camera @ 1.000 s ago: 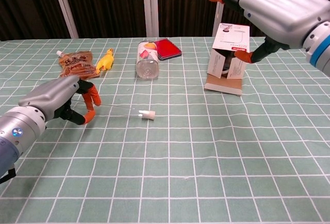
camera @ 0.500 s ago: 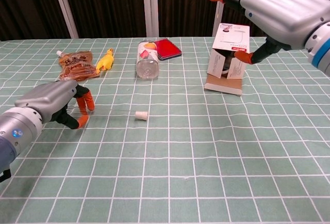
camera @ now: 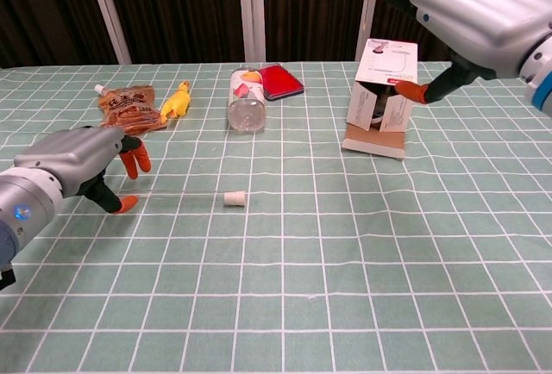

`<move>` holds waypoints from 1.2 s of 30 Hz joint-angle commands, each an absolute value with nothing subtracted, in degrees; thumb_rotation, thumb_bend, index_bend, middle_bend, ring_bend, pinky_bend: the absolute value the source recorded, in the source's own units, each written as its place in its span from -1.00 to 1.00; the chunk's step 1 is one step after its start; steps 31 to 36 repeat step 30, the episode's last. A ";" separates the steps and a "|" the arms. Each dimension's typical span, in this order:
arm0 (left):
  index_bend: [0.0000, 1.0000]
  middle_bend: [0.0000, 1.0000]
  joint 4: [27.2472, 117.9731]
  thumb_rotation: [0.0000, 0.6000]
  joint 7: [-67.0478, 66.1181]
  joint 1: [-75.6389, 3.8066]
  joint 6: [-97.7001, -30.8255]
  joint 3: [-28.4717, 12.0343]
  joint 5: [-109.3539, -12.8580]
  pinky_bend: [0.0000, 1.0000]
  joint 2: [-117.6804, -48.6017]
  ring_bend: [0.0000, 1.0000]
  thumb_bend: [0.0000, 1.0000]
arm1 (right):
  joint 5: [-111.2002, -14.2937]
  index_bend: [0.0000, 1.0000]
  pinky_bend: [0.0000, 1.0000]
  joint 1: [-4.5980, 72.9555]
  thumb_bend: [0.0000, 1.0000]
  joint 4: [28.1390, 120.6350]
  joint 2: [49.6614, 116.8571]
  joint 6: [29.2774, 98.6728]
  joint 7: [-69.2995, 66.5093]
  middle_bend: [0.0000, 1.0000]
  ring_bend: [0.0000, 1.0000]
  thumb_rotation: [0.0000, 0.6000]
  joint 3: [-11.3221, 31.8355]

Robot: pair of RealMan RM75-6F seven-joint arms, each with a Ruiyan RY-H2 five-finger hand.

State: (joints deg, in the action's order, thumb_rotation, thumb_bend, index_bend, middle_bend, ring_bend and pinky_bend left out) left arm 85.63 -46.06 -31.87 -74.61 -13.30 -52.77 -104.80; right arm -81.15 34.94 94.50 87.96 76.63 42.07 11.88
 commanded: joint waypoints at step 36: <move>-0.84 -0.89 95.21 1.00 -3.70 -7.61 -93.90 2.87 -84.06 -1.00 -67.20 -1.00 -0.59 | -78.64 -1.00 -1.00 9.16 -0.28 103.16 67.67 90.04 14.52 -1.00 -1.00 1.00 -0.78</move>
